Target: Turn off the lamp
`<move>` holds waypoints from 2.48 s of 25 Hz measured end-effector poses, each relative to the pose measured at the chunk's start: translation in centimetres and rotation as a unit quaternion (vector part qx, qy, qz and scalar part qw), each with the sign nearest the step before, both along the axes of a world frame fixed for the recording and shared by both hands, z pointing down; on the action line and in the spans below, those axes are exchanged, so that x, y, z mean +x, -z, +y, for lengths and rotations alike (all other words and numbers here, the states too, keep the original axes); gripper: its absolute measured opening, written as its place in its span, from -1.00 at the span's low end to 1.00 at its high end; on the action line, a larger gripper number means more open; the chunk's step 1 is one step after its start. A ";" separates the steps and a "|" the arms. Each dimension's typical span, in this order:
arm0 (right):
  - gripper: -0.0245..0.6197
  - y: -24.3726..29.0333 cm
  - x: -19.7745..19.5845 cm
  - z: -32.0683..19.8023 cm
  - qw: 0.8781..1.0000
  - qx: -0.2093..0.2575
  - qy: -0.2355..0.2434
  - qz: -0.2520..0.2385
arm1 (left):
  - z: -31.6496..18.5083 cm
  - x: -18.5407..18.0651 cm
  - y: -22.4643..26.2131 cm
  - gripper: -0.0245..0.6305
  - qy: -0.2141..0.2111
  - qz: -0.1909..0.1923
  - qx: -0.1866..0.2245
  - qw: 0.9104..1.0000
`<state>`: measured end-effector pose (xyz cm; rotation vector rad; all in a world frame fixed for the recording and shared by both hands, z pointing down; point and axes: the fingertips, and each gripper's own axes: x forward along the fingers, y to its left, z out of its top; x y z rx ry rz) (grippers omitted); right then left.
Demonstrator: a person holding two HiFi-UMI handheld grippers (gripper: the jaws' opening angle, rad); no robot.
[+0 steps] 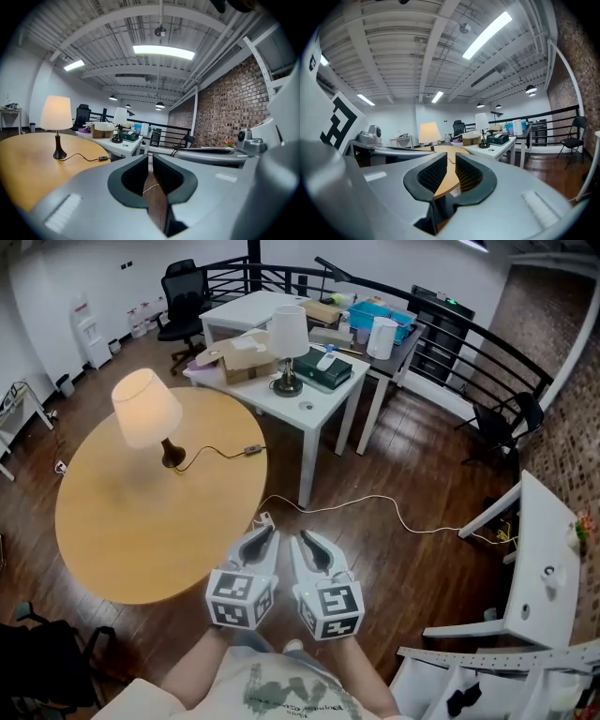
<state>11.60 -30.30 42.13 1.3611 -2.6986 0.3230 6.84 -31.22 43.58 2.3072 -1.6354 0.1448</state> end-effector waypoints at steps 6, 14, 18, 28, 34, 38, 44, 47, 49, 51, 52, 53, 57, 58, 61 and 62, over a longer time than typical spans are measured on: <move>-0.76 -0.2 1.3 -3.0 1.000 0.001 0.010 -0.003 | -2.7 0.8 -0.1 -0.84 0.019 -0.005 0.005 1.000; -0.76 -1.5 0.5 -7.6 0.999 -0.005 0.033 0.005 | -7.4 0.0 -1.3 -0.84 0.041 0.002 -0.003 0.999; -0.76 -1.2 -1.3 -11.1 0.999 -0.005 0.049 0.004 | -10.5 -1.2 -1.2 -0.84 0.053 0.000 -0.003 0.999; -0.76 -1.9 -4.9 -19.9 0.996 -0.016 0.090 0.024 | -19.4 -4.2 -2.5 -0.84 0.080 0.010 -0.022 0.996; -0.76 -2.6 -6.6 -24.6 0.994 -0.020 0.101 0.035 | -23.8 -6.9 -3.8 -0.84 0.107 0.016 -0.022 0.994; -0.76 -3.5 -7.5 -26.5 0.993 -0.020 0.108 0.043 | -25.6 -8.2 -5.1 -0.84 0.116 0.028 -0.036 0.992; -0.75 -4.7 -9.7 -28.2 0.989 -0.027 0.136 0.049 | -27.1 -10.4 -6.8 -0.84 0.144 0.042 -0.049 0.988; -0.75 -5.4 -10.5 -29.3 0.987 -0.030 0.150 0.051 | -27.9 -11.2 -7.7 -0.84 0.159 0.044 -0.054 0.985; -0.75 -5.8 -11.0 -30.1 0.985 -0.032 0.162 0.052 | -28.5 -11.7 -8.5 -0.84 0.172 0.045 -0.060 0.982; -0.75 -6.2 -11.5 -31.0 0.982 -0.033 0.176 0.052 | -29.2 -12.2 -9.5 -0.84 0.187 0.045 -0.068 0.979; -0.75 -6.4 -11.7 -31.6 0.981 -0.034 0.184 0.052 | -29.6 -12.5 -10.0 -0.84 0.195 0.046 -0.073 0.977; -0.75 -6.6 -11.9 -32.2 0.979 -0.035 0.191 0.053 | -30.0 -12.7 -10.5 -0.84 0.204 0.048 -0.076 0.975; -0.75 -7.6 -12.8 -34.5 0.972 -0.041 0.223 0.061 | -31.8 -13.5 -12.4 -0.84 0.233 0.047 -0.091 0.967; -0.75 -7.8 -13.0 -35.0 0.970 -0.043 0.231 0.064 | -32.2 -13.7 -13.0 -0.84 0.241 0.046 -0.097 0.965; -0.75 -8.4 -13.5 -36.0 0.964 -0.049 0.254 0.069 | -32.9 -14.3 -14.9 -0.84 0.262 0.037 -0.115 0.958; -0.75 -8.6 -13.6 -36.3 0.962 -0.050 0.260 0.070 | -33.1 -14.5 -15.5 -0.84 0.268 0.034 -0.122 0.955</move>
